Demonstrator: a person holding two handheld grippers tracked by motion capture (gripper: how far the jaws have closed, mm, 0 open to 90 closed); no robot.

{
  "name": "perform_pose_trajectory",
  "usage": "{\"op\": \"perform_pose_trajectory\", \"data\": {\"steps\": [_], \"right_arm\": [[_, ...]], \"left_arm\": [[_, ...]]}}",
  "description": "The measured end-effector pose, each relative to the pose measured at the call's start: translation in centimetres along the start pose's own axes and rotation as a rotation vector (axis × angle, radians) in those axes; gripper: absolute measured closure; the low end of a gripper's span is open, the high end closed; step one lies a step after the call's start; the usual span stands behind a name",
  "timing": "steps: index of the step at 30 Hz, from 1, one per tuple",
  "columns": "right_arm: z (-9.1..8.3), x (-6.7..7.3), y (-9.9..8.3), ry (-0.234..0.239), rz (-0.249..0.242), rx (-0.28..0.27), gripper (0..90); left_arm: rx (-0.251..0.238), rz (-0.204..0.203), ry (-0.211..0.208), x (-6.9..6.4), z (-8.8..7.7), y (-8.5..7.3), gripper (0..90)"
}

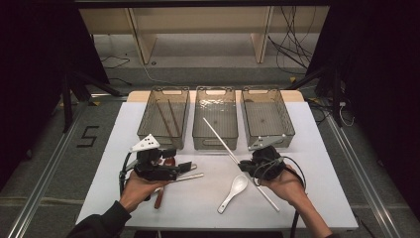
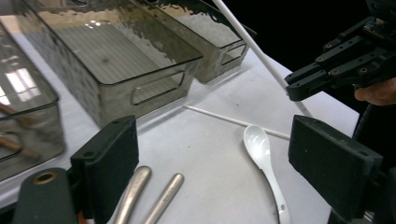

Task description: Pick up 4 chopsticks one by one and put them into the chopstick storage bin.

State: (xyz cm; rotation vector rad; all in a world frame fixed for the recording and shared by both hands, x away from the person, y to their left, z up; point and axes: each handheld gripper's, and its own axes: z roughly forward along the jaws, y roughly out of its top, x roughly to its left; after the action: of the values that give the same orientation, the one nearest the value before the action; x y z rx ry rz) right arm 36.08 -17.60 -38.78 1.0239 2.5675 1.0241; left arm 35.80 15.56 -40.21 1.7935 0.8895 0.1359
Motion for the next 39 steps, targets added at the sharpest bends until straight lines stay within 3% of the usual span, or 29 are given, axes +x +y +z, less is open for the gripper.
{"op": "perform_pose_trajectory", "data": {"steps": [7,26,31,39], "right_arm": [[0.4,1.2,0.6,0.007,-0.023,-0.021,84.8],[1.8,4.4,1.6,0.029,-0.083,-0.08,84.7],[2.1,5.1,1.7,0.038,-0.088,-0.096,84.7],[2.4,5.5,1.8,0.039,-0.088,-0.126,84.7]], "left_arm": [[-0.007,-0.071,-0.038,-0.4,1.3,0.6,16.0],[0.004,-0.158,-0.114,-1.0,4.2,1.5,17.1],[0.006,-0.203,-0.141,-1.1,4.4,1.4,22.0],[-0.002,-0.205,-0.156,-1.1,4.1,1.5,39.4]]}}
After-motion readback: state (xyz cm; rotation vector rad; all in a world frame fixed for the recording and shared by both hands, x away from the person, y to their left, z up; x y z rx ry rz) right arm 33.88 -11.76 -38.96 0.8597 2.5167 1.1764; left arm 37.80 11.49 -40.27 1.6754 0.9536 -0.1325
